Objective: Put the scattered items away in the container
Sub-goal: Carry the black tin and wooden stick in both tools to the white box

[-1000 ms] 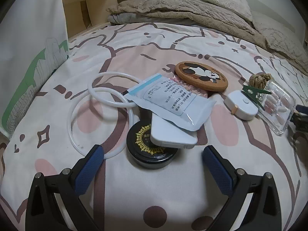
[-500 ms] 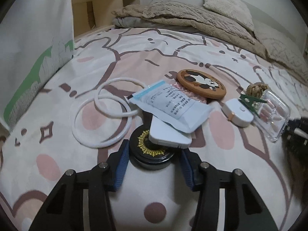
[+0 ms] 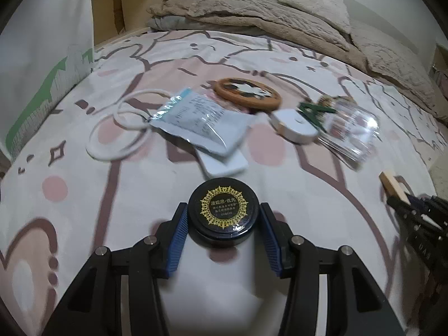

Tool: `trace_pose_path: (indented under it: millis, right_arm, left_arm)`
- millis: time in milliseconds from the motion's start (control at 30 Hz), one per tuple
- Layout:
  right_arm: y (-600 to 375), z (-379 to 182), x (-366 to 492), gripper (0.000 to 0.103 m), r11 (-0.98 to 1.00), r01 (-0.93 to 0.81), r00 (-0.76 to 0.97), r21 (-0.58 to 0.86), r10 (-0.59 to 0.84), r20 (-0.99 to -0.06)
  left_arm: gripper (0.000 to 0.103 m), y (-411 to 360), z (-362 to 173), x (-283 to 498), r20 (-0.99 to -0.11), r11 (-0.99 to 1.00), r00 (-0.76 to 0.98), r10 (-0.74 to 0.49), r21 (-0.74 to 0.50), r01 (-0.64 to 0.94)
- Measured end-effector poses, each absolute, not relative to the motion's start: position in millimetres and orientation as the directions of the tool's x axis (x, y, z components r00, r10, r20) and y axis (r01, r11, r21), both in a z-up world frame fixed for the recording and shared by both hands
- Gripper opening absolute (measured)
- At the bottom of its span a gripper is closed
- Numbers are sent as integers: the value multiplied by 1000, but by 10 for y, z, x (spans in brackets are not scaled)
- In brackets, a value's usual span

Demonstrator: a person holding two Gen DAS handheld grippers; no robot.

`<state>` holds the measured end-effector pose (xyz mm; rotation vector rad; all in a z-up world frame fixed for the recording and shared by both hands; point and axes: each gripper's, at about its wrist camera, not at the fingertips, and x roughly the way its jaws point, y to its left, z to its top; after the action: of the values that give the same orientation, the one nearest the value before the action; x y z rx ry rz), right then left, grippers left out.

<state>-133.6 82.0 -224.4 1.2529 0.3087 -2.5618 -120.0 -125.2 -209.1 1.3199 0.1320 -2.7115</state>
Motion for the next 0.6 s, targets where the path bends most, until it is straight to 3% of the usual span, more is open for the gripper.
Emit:
trace_pose_path:
  millis: [367,600]
  right_arm:
    - [962,-2233,-851,18,-950,311,-572,-27,-164,-803]
    - [1106,-2232,-523,18,-958,284,-560,26,-188,-807]
  left_arm:
    - [49,-696,-2113,-705,-779,-991,-627,29,-106,87]
    - [49,-470,-2116,-461,-778,-995,-627,44,-92,44]
